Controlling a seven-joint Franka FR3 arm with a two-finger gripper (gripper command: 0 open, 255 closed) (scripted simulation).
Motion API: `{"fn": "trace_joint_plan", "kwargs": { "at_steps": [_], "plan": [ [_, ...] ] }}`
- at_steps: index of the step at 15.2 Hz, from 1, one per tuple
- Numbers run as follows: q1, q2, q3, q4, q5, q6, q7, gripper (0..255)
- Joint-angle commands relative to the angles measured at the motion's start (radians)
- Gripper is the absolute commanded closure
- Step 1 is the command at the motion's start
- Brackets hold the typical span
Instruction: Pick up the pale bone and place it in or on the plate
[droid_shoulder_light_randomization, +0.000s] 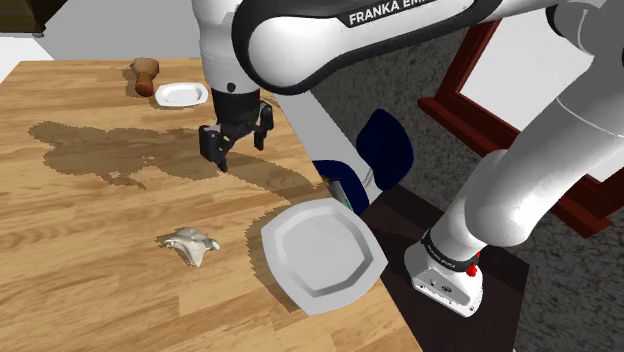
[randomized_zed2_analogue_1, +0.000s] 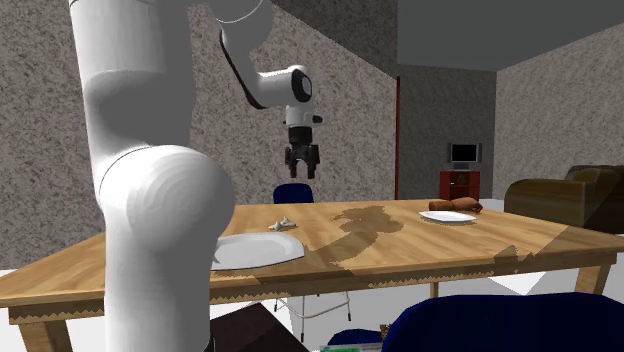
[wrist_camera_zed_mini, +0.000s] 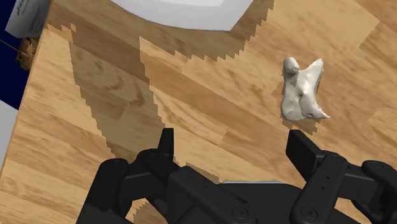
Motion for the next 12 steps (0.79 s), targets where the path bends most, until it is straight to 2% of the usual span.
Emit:
{"fn": "trace_joint_plan", "kwargs": {
  "at_steps": [1, 6, 11, 12],
  "plan": [
    [0.012, 0.076, 0.024, 0.046, -0.035, 0.016, 0.051, 0],
    [0.073, 0.28, 0.056, 0.202, -0.142, 0.021, 0.174, 0],
    [0.171, 0.485, 0.05, 0.395, -0.241, -0.006, 0.27, 0],
    [0.172, 0.489, 0.047, 0.388, -0.243, 0.005, 0.271, 0]
  ]
}}
